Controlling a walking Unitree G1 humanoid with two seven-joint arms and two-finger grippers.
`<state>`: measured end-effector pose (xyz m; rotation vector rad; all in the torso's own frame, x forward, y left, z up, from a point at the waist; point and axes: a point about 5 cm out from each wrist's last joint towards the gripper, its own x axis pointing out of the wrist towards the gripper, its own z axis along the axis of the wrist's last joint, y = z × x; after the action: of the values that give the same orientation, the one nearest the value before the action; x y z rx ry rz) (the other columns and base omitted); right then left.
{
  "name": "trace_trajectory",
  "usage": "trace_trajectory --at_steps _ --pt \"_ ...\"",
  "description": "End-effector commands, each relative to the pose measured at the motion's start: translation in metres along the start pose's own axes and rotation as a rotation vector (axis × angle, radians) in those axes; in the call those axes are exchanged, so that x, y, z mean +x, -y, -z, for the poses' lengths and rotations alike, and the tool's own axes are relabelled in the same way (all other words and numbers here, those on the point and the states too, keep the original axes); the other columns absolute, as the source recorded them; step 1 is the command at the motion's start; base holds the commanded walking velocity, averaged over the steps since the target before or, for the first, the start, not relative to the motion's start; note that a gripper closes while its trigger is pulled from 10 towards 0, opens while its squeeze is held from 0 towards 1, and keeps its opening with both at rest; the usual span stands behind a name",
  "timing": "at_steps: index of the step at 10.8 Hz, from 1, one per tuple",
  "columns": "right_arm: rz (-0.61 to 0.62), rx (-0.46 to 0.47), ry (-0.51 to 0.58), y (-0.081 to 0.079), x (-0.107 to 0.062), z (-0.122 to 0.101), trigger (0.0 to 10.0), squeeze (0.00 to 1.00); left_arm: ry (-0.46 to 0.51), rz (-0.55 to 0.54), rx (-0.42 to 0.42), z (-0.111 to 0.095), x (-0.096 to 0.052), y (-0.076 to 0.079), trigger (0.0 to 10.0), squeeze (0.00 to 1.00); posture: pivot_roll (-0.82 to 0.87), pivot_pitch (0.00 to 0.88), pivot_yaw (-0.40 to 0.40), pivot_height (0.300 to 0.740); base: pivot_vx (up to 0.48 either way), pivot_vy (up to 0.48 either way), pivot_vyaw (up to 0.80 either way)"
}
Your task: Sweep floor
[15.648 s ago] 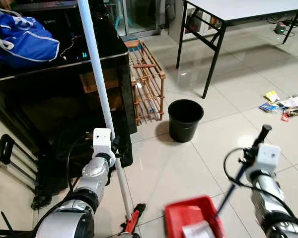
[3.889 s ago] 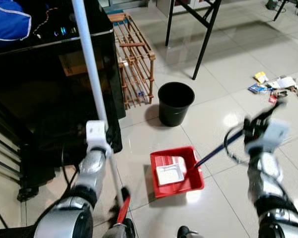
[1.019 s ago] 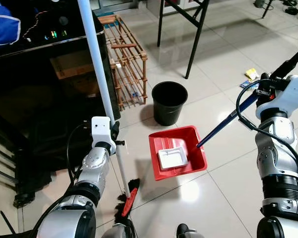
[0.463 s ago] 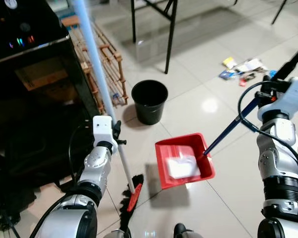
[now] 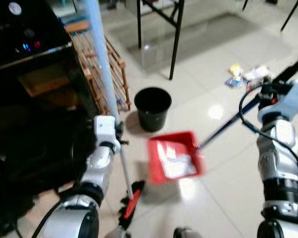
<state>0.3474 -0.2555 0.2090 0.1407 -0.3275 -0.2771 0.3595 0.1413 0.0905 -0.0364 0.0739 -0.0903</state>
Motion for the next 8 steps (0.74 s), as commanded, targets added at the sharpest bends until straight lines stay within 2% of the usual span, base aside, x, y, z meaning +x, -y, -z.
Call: trace_trajectory --at_steps 1,5,8 --pt "-0.021 0.027 0.06 -0.0082 0.0023 -0.0121 10.0 0.0 0.011 -0.033 -0.002 -0.0019 -0.0012 -0.0118 10.0 0.0 -0.04 0.199 0.04 0.74 0.296 0.0 0.0" --pt "-0.003 0.037 0.063 -0.0062 0.0024 -0.0126 10.0 0.0 0.013 -0.029 -0.001 -0.0031 -0.0005 -0.0116 10.0 0.0 -0.04 0.197 0.041 0.74 0.296 0.0 0.0" --pt "0.0 0.042 0.054 -0.0047 0.0024 -0.012 10.0 0.0 0.012 -0.025 -0.002 -0.0031 -0.0004 -0.0113 10.0 0.0 -0.04 0.197 0.042 0.74 0.292 0.0 -0.63"
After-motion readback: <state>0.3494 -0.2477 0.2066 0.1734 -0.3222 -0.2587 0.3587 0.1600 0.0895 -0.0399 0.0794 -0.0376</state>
